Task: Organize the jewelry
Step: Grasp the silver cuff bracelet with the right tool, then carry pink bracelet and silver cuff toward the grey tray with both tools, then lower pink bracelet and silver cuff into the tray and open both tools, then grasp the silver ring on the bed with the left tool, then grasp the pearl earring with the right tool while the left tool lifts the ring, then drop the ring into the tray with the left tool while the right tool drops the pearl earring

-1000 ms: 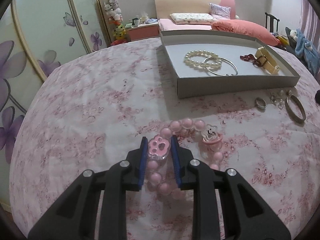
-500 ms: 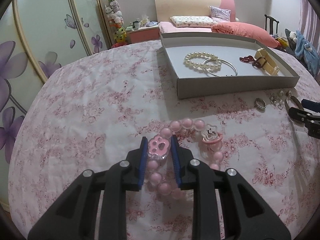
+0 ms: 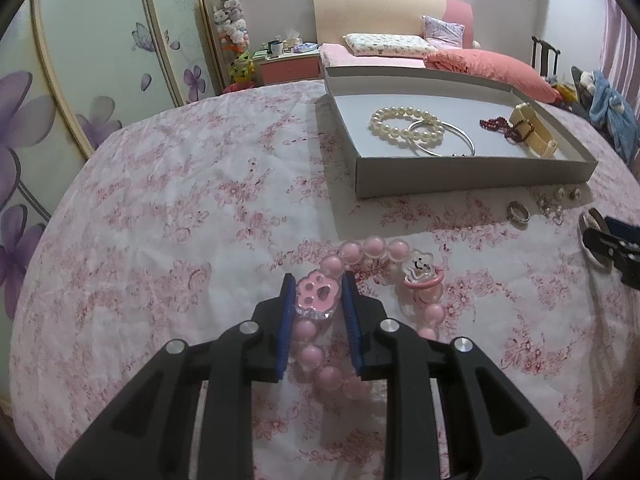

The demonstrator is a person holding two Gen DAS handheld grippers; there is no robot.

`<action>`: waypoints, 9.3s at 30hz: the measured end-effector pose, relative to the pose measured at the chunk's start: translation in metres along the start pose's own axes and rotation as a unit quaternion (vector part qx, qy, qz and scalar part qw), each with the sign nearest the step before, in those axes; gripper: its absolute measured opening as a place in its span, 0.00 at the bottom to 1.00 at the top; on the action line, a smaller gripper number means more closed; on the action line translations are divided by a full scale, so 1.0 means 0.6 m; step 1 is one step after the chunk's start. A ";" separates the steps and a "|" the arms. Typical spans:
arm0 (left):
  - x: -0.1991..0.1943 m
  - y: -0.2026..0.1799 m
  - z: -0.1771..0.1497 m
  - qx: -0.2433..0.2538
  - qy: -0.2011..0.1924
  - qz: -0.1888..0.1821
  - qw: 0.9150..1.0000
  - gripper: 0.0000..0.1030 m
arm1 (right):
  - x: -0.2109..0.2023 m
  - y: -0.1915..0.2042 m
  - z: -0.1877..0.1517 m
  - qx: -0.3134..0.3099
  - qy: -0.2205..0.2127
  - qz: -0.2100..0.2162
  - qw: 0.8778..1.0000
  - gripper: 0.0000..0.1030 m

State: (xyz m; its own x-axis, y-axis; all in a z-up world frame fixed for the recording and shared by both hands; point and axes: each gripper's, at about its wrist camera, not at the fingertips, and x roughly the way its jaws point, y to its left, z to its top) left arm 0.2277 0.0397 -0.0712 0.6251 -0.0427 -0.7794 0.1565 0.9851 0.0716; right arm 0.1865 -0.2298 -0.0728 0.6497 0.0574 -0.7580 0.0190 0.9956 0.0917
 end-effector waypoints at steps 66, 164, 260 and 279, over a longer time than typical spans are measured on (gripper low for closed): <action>-0.269 -0.128 -0.030 -0.051 -0.317 0.057 0.945 0.23 | -0.212 0.052 -0.041 -0.049 -0.399 -0.075 0.913 0.66; 0.052 -0.233 0.066 0.062 0.000 -0.090 0.994 0.48 | -0.079 -0.072 0.066 0.036 -0.174 0.044 0.983 0.71; -0.198 -0.144 -0.023 -0.005 -0.283 0.039 0.958 0.21 | -0.175 0.061 -0.019 -0.074 -0.323 -0.010 0.943 0.16; -0.197 -0.137 -0.023 -0.016 -0.286 0.038 0.957 0.21 | -0.176 0.062 -0.022 -0.073 -0.335 -0.017 0.939 0.16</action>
State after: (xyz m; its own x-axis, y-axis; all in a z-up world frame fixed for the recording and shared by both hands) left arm 0.1304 -0.0337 0.0065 0.9515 -0.0454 -0.3043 0.0760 0.9931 0.0895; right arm 0.1086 -0.1976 0.0021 0.9841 0.0143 -0.1773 -0.0238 0.9984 -0.0517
